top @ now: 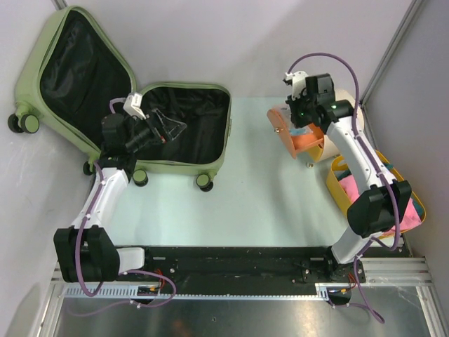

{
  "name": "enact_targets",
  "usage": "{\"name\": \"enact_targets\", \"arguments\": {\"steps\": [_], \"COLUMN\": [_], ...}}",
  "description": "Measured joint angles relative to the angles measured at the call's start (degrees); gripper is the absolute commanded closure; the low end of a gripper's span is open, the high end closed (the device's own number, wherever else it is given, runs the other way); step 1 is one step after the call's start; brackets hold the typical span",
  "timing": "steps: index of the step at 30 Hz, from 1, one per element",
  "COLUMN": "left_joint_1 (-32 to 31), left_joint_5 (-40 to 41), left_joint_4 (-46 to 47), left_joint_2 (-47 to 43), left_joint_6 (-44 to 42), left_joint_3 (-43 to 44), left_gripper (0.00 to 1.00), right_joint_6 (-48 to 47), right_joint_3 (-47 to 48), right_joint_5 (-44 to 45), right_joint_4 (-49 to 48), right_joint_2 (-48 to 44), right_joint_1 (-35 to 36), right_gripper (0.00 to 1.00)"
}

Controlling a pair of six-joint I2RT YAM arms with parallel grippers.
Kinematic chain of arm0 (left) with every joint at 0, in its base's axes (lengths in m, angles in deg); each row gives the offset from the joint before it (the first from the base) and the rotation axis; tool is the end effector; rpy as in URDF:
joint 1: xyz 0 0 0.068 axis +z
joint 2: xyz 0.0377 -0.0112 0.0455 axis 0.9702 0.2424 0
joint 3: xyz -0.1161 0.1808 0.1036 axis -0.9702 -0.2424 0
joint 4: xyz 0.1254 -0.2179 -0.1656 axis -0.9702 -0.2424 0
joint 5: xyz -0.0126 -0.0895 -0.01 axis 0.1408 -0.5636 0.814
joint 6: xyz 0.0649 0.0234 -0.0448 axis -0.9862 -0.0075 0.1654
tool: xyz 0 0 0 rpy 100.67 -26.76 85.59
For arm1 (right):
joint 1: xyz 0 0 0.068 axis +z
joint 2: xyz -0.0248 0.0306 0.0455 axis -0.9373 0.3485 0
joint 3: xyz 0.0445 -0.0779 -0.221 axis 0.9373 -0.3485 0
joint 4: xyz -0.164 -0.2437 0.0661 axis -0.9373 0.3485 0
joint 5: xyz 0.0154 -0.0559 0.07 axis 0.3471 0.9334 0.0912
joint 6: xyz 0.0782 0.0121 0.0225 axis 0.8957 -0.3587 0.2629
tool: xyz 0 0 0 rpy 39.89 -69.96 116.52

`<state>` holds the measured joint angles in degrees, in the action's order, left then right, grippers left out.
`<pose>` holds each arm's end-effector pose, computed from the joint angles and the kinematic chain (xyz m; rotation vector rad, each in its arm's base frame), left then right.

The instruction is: Open, take out, and arrange the luggage

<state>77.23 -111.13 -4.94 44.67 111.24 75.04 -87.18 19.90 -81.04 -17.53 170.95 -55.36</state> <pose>0.3700 -0.0356 0.2868 0.0344 1.7990 -0.9143 0.4225 0.1153 0.3312 -0.6369 2.1440 0.1094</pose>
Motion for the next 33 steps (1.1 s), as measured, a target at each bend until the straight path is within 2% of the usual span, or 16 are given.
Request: {"name": "enact_targets", "arguments": {"steps": [11,15,18,19,21,23,25,33], "left_joint_1": [-0.1,-0.3,-0.3,-0.3,-0.4,-0.4,-0.4,-0.6], "left_joint_5": [0.0,0.0,0.0,0.0,0.0,0.0,0.0,0.0], "left_joint_4": [0.1,0.1,0.2,0.2,0.2,0.2,0.2,0.2], "left_joint_2": [0.6,1.3,2.0,2.2,2.4,2.6,2.6,2.6], "left_joint_6": [0.0,0.0,0.0,0.0,0.0,0.0,0.0,0.0], "left_joint_3": [0.7,1.6,2.2,2.3,2.4,2.5,2.5,2.5], "left_gripper": [0.00,0.00,0.00,0.00,0.00,0.00,0.00,0.00], "right_joint_6": [14.5,23.1,29.9,31.2,34.1,36.1,37.7,36.2], "right_joint_3": [-5.6,-5.8,-7.0,-7.2,-7.4,-7.4,-7.4,-7.4], "right_joint_5": [23.8,32.3,35.4,35.9,36.6,36.5,36.1,28.1], "right_joint_4": [-1.6,-2.4,-3.0,-3.3,-3.8,-4.1,-4.4,-5.5], "right_joint_2": [-1.6,-1.8,-2.5,-2.6,-2.6,-2.6,-2.6,-4.2], "right_joint_1": [5.0,5.2,5.2,5.2,5.6,6.1,6.3,6.6], "right_gripper": [1.00,1.00,1.00,0.84,0.80,0.66,0.40,0.19]}}
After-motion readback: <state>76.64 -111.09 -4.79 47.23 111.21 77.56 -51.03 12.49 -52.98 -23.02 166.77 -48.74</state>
